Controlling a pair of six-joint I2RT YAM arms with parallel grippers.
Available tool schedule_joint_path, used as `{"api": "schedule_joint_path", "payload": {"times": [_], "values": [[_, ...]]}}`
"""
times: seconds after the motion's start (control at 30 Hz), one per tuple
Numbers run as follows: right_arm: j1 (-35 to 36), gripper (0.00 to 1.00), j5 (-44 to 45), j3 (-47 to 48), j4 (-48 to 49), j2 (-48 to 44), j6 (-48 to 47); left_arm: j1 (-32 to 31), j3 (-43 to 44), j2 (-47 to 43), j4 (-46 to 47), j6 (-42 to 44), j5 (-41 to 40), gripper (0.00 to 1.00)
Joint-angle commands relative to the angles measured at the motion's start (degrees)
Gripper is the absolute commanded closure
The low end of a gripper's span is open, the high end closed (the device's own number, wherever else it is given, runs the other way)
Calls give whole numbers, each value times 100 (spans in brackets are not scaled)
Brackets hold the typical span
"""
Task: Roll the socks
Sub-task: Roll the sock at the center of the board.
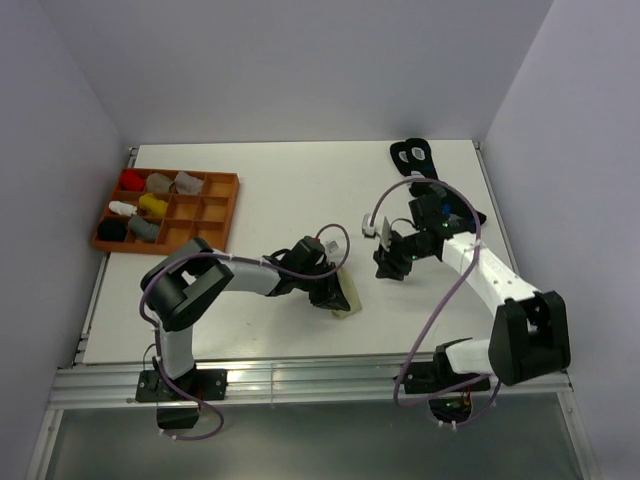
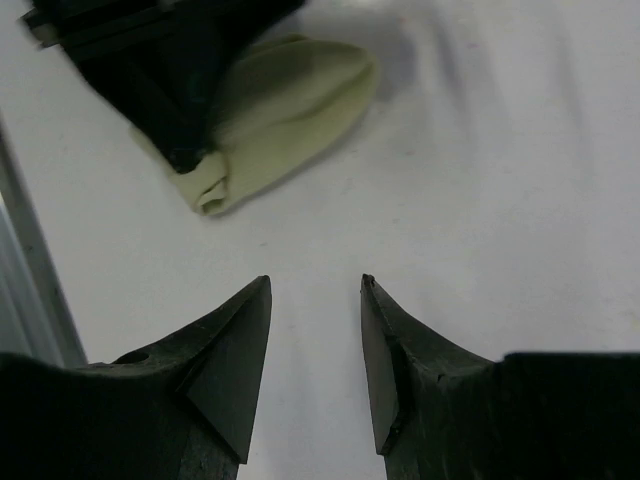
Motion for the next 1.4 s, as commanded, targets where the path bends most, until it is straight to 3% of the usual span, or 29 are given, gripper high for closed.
{"api": "schedule_joint_path", "payload": {"times": [0.0, 0.2, 0.6, 0.7, 1.0, 1.37], "values": [[270, 52, -105, -569, -265, -664, -983, -74, -198, 670, -1018, 245, 700, 100], [1184, 51, 361, -1431, 359, -1438, -949, -39, -84, 987, -1228, 280, 1185, 100], [2633, 53, 810, -1950, 869, -1632, -493, 75, 180, 987, -1484, 175, 1247, 100], [2915, 57, 907, -2073, 1001, -1667, -378, 93, 224, 1013, -1484, 166, 1256, 100], [3610, 60, 1416, -2337, 1537, -1536, 18, 102, 259, 1049, -1449, 149, 1273, 100], [3813, 61, 1839, -2293, 2012, -1017, 159, 102, 153, 952, -1396, 175, 1308, 100]]}}
